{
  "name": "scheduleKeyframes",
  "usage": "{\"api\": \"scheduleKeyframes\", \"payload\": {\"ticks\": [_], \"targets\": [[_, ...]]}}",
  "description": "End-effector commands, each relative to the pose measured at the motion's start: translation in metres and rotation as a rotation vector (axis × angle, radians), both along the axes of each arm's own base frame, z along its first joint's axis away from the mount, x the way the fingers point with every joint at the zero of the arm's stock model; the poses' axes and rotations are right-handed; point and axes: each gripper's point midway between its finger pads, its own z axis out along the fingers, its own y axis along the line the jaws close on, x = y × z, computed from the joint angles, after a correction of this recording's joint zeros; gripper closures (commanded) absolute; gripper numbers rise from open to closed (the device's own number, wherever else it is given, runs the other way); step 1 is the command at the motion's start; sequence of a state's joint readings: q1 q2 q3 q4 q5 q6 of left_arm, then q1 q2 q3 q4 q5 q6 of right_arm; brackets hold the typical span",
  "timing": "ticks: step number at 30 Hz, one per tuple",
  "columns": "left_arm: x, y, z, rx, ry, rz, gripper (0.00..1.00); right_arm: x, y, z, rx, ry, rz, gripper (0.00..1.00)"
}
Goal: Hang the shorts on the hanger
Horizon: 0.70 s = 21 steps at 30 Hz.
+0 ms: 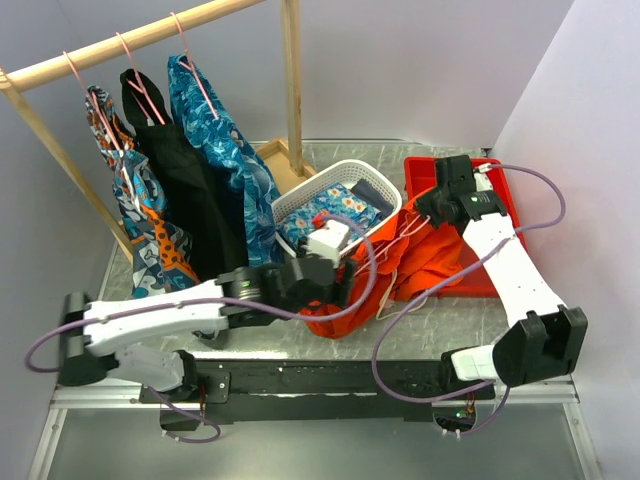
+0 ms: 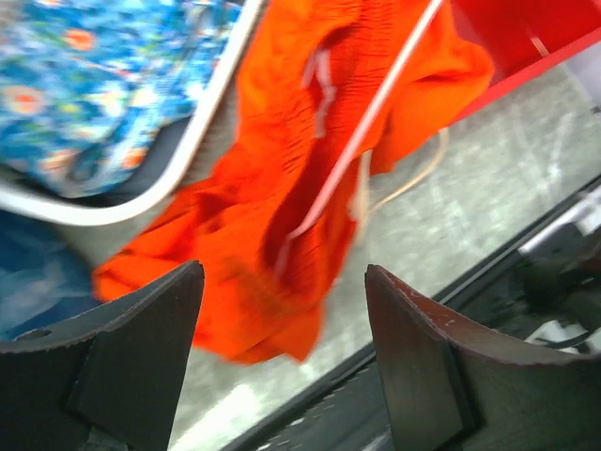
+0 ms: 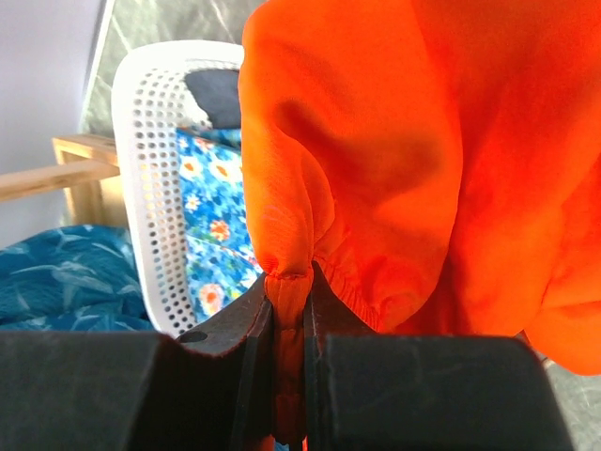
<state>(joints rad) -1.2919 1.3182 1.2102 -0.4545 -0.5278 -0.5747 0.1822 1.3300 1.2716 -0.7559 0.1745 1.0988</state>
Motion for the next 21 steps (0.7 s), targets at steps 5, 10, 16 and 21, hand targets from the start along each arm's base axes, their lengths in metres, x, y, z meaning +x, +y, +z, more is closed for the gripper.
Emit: {"api": "scheduleKeyframes", "payload": {"ticks": [5,10,16,21], "targets": [[-0.018,0.045,0.013,0.002,-0.150,-0.134,0.32,0.010,0.011,0.013,0.045,-0.023,0.041,1.00],[-0.038,0.038,-0.012,0.069,-0.152,-0.211,0.34,0.009,0.011,0.009,0.040,0.021,0.042,1.00],[-0.039,0.024,-0.040,0.173,-0.201,-0.216,0.34,0.004,0.013,0.011,0.054,0.022,0.053,1.00],[-0.024,0.015,-0.034,0.137,-0.287,-0.160,0.27,-0.001,0.015,0.013,0.062,0.020,0.069,1.00]]}}
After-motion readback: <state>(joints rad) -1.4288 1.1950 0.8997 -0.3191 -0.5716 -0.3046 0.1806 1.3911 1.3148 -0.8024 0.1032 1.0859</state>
